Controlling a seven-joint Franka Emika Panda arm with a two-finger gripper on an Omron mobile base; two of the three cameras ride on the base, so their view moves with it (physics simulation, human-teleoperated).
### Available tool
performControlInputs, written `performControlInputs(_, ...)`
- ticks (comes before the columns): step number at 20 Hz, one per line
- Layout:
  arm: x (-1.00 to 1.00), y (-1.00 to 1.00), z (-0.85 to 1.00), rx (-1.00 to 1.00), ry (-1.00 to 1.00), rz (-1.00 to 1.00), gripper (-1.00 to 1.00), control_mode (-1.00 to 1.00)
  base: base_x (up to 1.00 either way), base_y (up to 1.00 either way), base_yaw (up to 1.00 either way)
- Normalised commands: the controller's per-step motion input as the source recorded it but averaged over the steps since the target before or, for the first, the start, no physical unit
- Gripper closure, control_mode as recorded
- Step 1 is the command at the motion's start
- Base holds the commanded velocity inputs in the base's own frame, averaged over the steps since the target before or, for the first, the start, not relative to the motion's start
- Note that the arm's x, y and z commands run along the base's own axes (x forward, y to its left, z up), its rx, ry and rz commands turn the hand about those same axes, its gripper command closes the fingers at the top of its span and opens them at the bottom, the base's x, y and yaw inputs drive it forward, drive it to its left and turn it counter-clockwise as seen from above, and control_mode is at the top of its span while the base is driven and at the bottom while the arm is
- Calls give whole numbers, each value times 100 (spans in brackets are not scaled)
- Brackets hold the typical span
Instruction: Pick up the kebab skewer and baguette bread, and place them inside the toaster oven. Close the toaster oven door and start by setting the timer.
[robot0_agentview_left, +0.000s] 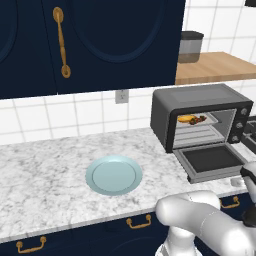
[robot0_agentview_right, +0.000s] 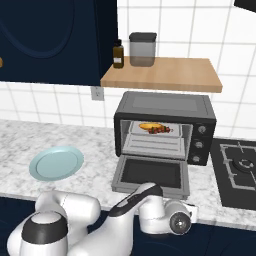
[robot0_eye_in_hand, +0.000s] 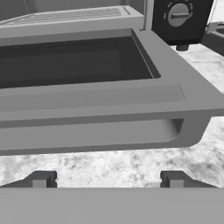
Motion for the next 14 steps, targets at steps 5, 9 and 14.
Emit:
performControlInputs(5, 15, 0, -5, 0, -3, 0, -100, -100, 0, 0, 0)
performControlInputs(9, 25, 0, -1, 0, 0, 0, -100, -100, 0, 0, 0)
performControlInputs(14, 21, 0, -10, 0, 0, 0, -100, -100, 0, 0, 0)
